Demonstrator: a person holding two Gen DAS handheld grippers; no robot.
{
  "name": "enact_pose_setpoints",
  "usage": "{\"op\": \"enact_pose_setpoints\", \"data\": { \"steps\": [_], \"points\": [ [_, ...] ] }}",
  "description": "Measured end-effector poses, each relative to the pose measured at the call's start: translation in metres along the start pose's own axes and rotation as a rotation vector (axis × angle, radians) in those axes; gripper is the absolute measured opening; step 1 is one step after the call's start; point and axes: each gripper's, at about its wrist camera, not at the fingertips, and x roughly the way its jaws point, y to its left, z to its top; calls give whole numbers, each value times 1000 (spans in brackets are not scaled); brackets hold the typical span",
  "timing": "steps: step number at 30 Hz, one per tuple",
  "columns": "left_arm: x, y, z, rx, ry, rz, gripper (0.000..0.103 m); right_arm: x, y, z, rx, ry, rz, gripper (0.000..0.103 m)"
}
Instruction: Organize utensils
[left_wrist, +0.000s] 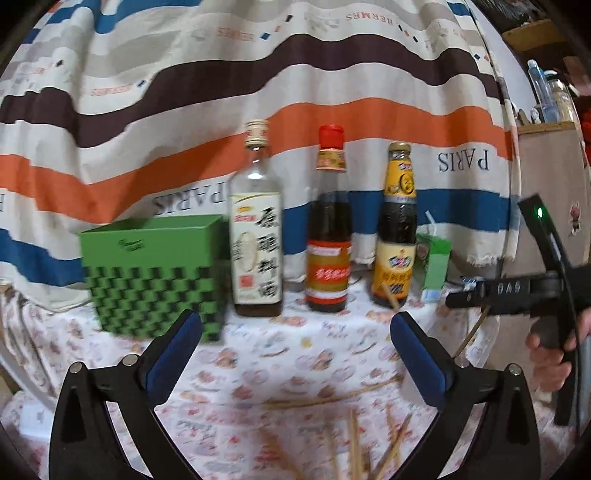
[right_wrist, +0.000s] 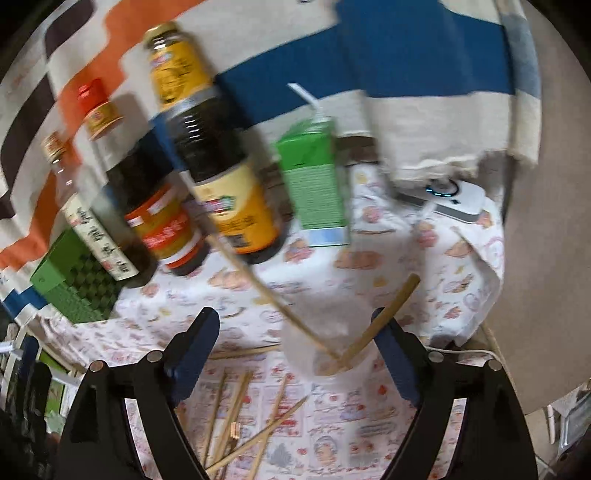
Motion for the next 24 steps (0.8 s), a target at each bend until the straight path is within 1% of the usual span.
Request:
{"op": "enact_pose_setpoints", "data": {
  "steps": [3,7,10,12,19,24],
  "points": [
    [-4,15,-11,-22,34,-2,102,1,16,-5,-29,22,41,86],
    [-13,29,-26,-30,28,26,102,0,35,-14,-76,27,44,86],
    [-17,35,-36,-28,8,58,102,1,45,-19,-94,49,71,86],
    [-15,38,-41,-22,27,68,102,2,51,-23,-96,59,92,86],
    [-8,52,-52,-43,65,99,102,-3,56,-26,-90,37,50,86],
    [-7,60,-50,-72,80,130,102,-25,56,-30,-112,-14,20,86]
  ]
}}
